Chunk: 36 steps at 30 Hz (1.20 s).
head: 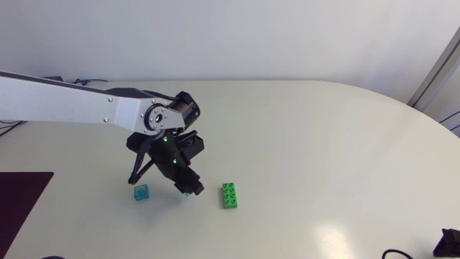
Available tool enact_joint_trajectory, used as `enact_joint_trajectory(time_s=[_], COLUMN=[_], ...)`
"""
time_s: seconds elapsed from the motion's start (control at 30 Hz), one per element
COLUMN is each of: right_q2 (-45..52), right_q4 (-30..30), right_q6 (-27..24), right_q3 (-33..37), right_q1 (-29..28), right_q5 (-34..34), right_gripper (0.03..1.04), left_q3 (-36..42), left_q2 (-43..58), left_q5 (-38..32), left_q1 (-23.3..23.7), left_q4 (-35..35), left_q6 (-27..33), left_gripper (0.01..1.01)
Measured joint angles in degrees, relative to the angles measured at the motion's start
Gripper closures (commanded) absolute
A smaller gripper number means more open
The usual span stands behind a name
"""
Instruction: Sort duplo bricks by size, large to the right and small to the left
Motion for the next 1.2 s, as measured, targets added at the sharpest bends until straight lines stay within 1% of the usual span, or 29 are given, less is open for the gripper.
enact_joint_trajectory(time_s=[0.13, 0.27, 0.4, 0.5, 0.53, 0.57, 0.6, 0.67, 0.7, 0.77, 0.87, 0.93, 1.03, 1.2], right_q2=[2.05, 2.45, 2.43, 2.36, 2.12, 1.57, 0.87, -0.37, -1.01, -2.14, -4.42, -6.14, -8.61, -11.93], right_q4=[1.27, 2.36, 4.0, 4.04, 4.09, 4.33, 4.63, 5.27, 5.4, 5.42, 5.42, 5.27, 4.68, 2.67], right_q6=[-0.24, -0.66, -0.66, -0.63, -0.63, -0.63, -0.63, -0.66, -0.66, -0.66, -0.66, -0.63, -0.59, 2.08], right_q3=[0.26, 0.26, -0.74, -1.97, -2.49, -3.06, -3.69, -5.03, -5.7, -6.71, -7.93, -8.39, -8.41, -8.41], right_q1=[0.07, 0.46, 1.33, 2.12, 2.34, 2.43, 2.51, 2.73, 2.86, 3.04, 3.08, 3.08, 4.24, 9.75], right_q5=[0.04, 0.48, 1.11, 1.14, 1.16, 1.11, 1.16, 1.11, 1.09, 1.07, 1.05, 0.55, -0.46, -1.44], right_gripper=[0.13, 0.14, 0.26, 0.34, 0.39, 0.46, 0.55, 0.72, 0.73, 0.75, 0.79, 0.8, 0.83, 0.83], left_q3=[-2.97, -5.55, -7.37, -8.79, -9.29, -9.73, -10.16, -10.64, -10.78, -10.93, -10.95, -10.95, -10.97, -11.26], left_q2=[-1.27, -2.43, -3.85, -5.01, -5.44, -5.86, -6.36, -7.06, -7.37, -7.91, -8.94, -10.08, -12.07, -15.67], left_q5=[-0.02, -0.02, -0.04, -0.22, -0.24, -0.24, -0.24, -0.24, -0.22, -0.24, -0.24, -0.24, -0.24, -0.24], left_q1=[0.0, 0.07, 0.79, 1.49, 1.57, 1.62, 1.75, 1.99, 2.29, 2.95, 3.78, 4.11, 4.22, 4.72], left_q4=[1.22, 1.86, 2.08, 2.29, 2.29, 2.29, 2.29, 2.25, 2.27, 2.25, 2.16, 1.81, 1.6, 0.9], left_q6=[0.0, 0.0, 0.04, 0.11, 0.26, 0.31, 0.48, 0.5, 0.5, 0.66, 0.68, 0.68, 0.68, 0.68], left_gripper=[0.793, 0.789, 0.782, 0.767, 0.764, 0.738, 0.67, 0.431, 0.354, 0.239, 0.108, 0.07, 0.066, 0.066])
